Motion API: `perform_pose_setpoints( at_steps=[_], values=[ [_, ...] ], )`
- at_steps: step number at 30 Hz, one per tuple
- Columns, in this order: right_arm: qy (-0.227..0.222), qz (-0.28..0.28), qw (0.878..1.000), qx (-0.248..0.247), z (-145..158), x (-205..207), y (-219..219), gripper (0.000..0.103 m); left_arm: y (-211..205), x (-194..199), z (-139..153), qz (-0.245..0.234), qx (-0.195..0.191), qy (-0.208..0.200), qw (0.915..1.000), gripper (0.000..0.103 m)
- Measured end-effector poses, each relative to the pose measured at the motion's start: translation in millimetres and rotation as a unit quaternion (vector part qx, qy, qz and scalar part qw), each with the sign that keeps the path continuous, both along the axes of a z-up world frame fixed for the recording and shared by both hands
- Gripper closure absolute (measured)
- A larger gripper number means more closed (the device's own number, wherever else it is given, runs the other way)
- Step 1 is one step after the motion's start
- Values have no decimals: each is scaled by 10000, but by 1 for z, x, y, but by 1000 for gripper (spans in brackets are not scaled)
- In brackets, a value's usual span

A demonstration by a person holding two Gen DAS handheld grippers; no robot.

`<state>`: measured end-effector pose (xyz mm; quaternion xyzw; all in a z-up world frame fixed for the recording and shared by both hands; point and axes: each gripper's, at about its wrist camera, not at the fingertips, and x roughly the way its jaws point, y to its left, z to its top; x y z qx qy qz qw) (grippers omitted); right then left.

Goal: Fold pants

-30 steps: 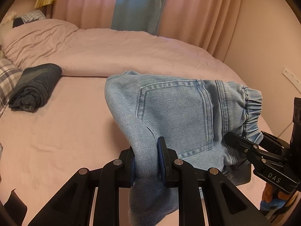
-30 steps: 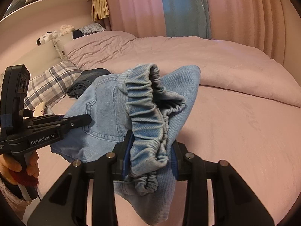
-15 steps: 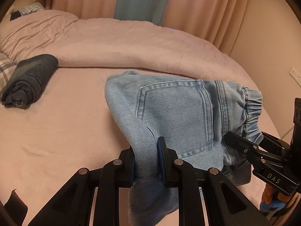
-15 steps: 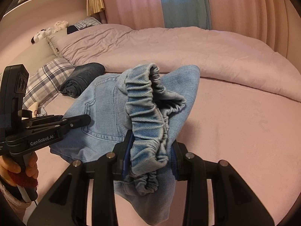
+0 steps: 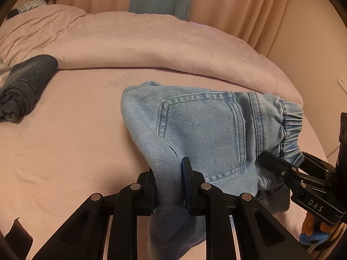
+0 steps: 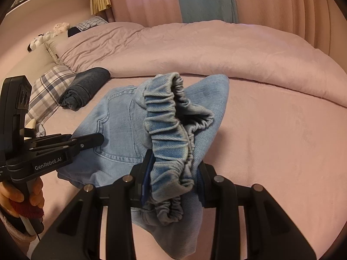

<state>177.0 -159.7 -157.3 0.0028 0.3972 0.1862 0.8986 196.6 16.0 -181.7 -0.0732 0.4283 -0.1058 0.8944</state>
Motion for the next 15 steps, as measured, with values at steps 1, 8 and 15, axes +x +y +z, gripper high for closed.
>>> perform_pose_setpoints(
  at_steps=[1, 8, 15],
  values=[
    [14, -5, 10000, -2, -1, 1, -1, 68, -1, 1, -1, -4, 4, 14, 10000, 85],
    [141, -26, 9999, -39, -12, 11, 1, 68, -3, 10, -13, -12, 21, 155, 9999, 85],
    [267, -47, 9996, -69, -23, 17, 3, 68, -6, 17, -24, -17, 61, 268, 9996, 85]
  ],
)
